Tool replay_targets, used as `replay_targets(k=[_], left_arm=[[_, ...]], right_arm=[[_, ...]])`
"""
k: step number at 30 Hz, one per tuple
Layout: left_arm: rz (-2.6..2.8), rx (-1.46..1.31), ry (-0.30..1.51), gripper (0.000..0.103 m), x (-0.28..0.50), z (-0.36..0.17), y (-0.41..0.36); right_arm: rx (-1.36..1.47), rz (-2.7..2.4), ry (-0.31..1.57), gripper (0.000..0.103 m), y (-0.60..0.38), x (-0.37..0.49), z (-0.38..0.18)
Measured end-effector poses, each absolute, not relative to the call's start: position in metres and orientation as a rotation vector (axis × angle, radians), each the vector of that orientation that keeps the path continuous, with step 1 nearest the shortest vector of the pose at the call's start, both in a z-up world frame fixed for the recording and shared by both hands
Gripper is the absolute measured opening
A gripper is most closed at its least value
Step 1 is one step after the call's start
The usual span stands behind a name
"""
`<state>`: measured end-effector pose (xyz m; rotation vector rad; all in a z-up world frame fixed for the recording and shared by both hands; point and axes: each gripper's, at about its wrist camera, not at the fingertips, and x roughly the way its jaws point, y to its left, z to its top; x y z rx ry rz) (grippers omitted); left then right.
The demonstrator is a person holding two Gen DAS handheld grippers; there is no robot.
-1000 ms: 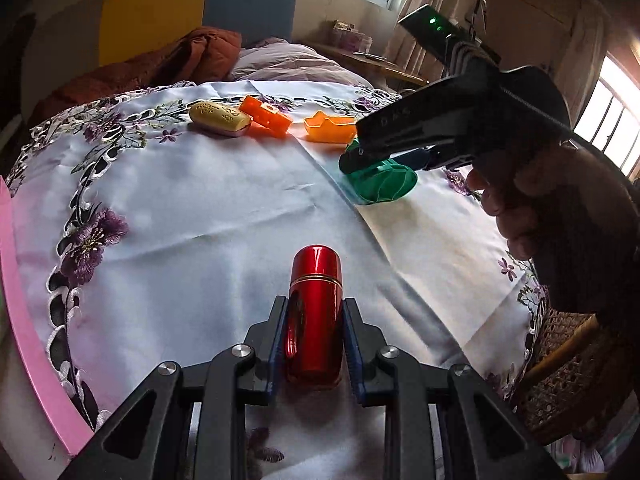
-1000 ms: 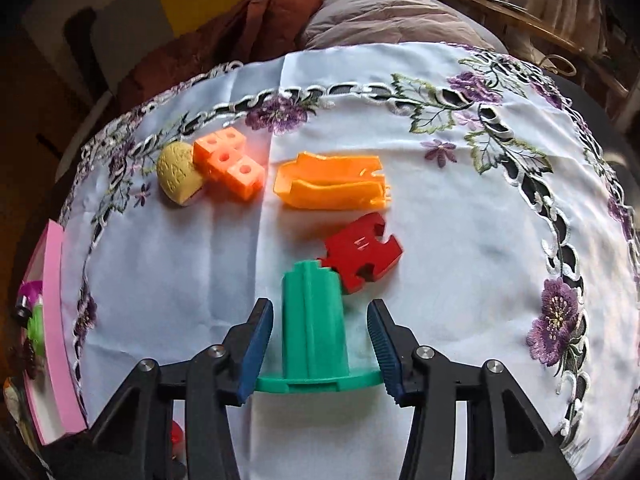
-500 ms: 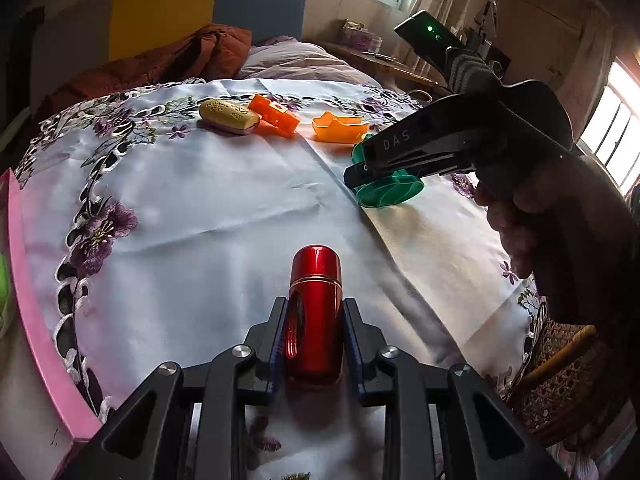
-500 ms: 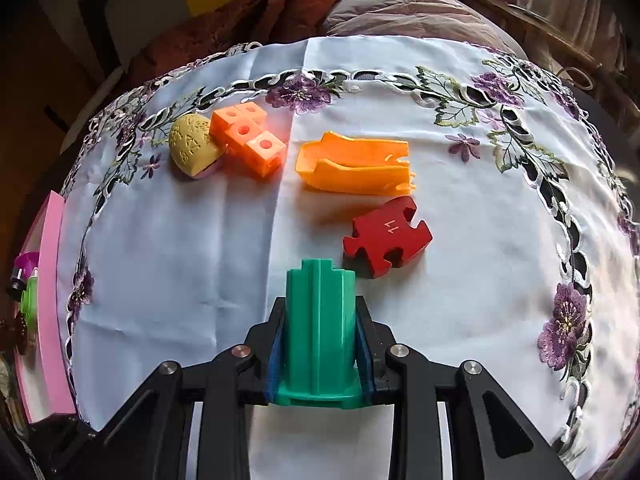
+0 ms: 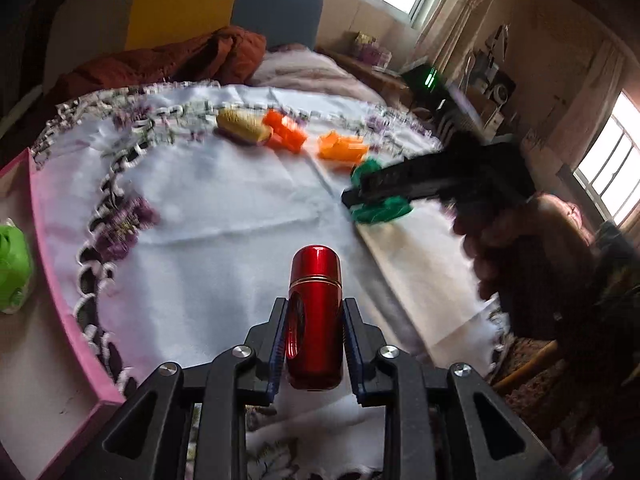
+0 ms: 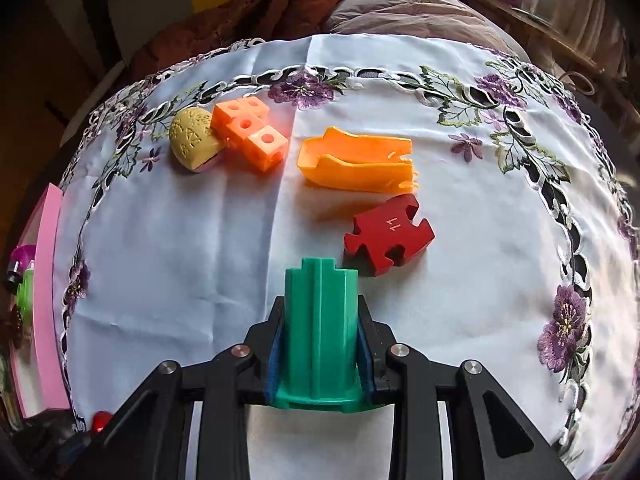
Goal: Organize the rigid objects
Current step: 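Carry the red cylinder into the tray and open the left gripper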
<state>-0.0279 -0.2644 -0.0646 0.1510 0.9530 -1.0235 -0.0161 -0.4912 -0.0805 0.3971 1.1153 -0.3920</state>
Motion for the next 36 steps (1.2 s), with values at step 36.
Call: replay_targets(k=[36], left_arm=[[-0.367, 0.03, 1.01, 0.026, 0.083, -0.068, -0.043]], right_arm=[[0.293, -0.404, 1.119, 0.031, -0.478, -0.013, -0.08]])
